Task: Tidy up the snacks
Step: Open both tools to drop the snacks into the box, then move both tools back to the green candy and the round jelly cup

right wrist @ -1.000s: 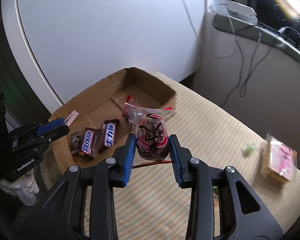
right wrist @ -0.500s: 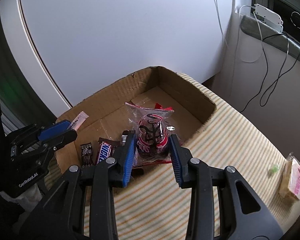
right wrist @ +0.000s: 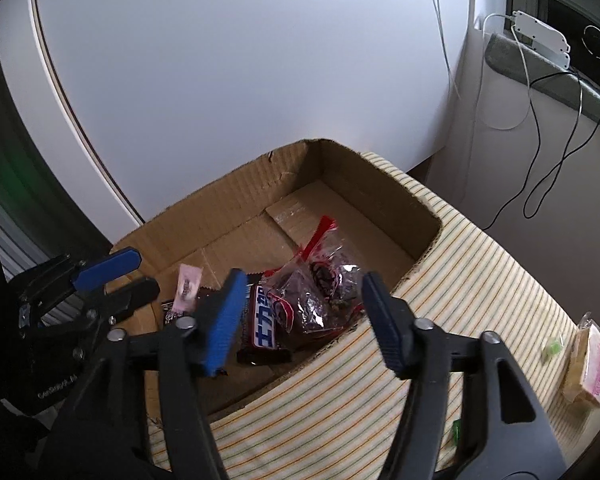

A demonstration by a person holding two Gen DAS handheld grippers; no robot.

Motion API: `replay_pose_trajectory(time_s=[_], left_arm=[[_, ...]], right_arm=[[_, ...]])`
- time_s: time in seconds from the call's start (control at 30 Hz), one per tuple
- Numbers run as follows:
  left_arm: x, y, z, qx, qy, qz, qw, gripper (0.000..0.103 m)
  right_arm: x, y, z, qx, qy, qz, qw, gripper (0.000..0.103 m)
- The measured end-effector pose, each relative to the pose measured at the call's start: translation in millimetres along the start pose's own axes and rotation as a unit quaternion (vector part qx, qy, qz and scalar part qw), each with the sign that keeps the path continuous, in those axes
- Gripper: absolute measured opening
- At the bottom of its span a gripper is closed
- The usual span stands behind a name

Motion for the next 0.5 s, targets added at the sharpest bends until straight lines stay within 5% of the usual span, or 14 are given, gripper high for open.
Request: replay_pose_trajectory(time_s=[0.17,0.5], left_arm=[[-5.9,0.2,-6.4,0.002,0.004,-0.004,1.0,0.052],[-15.0,2.3,-36.9,0.012,0.032,-0.009,0.9994,0.052]], right_arm=[[-12.5,2.9,-5.3,0.006,0.007,-0.011,1.0,0.071],[-51.9,20.3,-34.1,0.025,0.026,-0.032,0.999,0.071]])
Point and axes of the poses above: each gripper's, at about its wrist camera, not at the fingertips, and x roughly the way its jaws point, z to its left, y to its underside, the point moved 3 cm from there along x, roughly the way its jaws point, and after that the axes turned 7 degrees about y, right-handed, at the moved point
